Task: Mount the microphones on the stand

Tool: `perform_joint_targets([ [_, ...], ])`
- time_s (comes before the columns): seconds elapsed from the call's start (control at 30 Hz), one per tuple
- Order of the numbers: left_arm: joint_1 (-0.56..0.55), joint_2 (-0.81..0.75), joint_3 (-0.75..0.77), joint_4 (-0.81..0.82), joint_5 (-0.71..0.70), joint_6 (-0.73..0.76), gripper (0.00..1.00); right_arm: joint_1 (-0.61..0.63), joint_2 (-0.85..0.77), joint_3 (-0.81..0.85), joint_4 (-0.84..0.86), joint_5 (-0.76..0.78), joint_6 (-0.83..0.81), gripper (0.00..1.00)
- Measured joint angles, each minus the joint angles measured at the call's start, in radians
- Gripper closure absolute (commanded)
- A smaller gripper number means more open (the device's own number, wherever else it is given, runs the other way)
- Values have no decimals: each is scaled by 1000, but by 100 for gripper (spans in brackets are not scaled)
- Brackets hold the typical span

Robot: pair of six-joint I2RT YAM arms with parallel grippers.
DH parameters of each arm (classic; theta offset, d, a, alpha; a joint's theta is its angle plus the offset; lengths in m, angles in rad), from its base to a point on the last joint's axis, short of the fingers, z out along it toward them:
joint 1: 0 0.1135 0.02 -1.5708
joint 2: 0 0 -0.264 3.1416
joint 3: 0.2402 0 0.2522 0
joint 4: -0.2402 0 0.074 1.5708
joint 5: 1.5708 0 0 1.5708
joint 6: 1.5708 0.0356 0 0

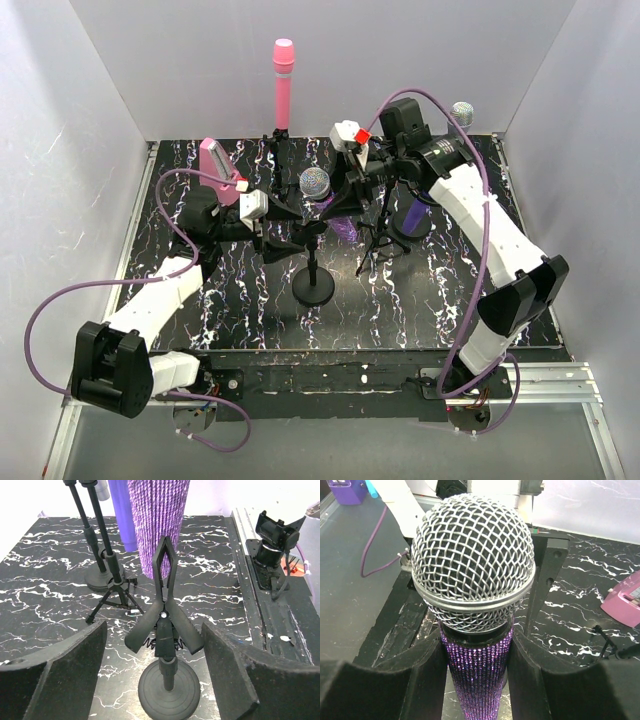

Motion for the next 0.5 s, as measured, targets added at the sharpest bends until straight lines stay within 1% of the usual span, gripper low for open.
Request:
perform_joint_targets([
  [0.03,-2,0,0,0,1,-1,40,2,5,0,2,1,6,99],
  [0.07,-4,2,0,0,3,-4,50,3,11,0,4,2,13,99],
  [0.1,-7,3,0,-2,7,-6,64,6,16,0,6,4,18,99],
  [0.17,-7,6,2,-17,19,-8,77,8,24,0,7,11,24,99],
  [0.2,-8,7,3,-32,26,-5,81,9,24,0,7,16,25,99],
  [0.33,-7,12,8,-55,26,6,90,13,24,1,7,24,26,99],
  [0.43,-7,12,13,-68,31,10,94,27,24,1,7,32,25,99],
  [0.5,-7,12,18,-82,31,15,95,42,24,1,6,38,23,99],
])
